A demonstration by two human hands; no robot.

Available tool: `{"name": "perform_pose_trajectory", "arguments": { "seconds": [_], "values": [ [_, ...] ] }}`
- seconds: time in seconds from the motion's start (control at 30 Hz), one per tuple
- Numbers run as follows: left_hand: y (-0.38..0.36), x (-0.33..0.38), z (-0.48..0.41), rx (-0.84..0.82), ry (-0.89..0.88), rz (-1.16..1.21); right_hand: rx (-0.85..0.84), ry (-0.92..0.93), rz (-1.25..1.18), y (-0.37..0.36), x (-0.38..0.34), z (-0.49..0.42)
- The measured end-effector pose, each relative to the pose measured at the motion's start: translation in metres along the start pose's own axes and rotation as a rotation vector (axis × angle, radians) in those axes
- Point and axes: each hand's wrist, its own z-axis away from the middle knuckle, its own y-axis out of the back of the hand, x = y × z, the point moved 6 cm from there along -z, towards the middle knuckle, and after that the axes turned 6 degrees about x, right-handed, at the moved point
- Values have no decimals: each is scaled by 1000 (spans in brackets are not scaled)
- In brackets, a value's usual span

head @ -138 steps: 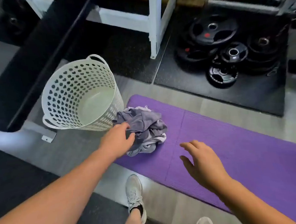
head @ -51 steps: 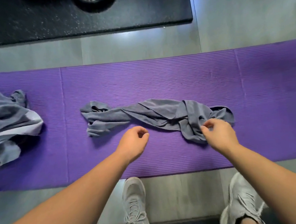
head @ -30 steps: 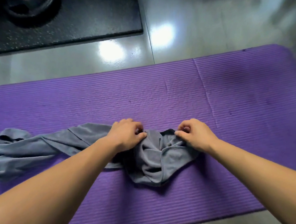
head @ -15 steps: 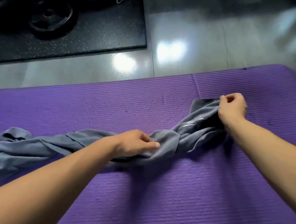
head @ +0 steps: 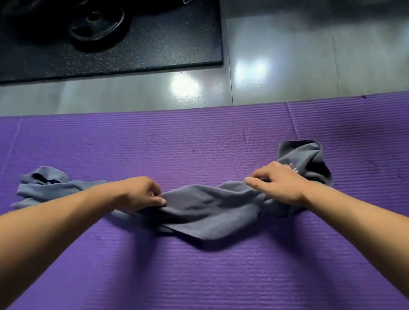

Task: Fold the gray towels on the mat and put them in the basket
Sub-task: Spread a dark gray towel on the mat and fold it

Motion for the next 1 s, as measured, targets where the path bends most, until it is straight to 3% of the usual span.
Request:
{"name": "perform_pose_trajectory", "arguments": {
  "seconds": [0.07,0.2,0.33,0.5,0.6,0.7,0.83,1.0],
  "values": [
    [2,-6,6,14,-20,80,20,-3,112,4,12,3],
    [36,-3,16,217,-63,303,158,-69,281,26,39,14],
    [55,-44,41,146,14,82,176,-210,476,43,23,10],
    [73,-150,87,201,186,-48,-64,11,379,8,-96,-39],
    [64,-212,104,309,278,29,-216,137,322,-33,-189,-62],
    [50,-268,117,406,374,111,-256,209,298,-73,-261,-86],
    [28,-319,125,408,404,364,-173,237,222,-112,-333,-125],
    [2,-335,106,432,398,1165,-64,49,-17,-152,-383,-166]
  ]
}}
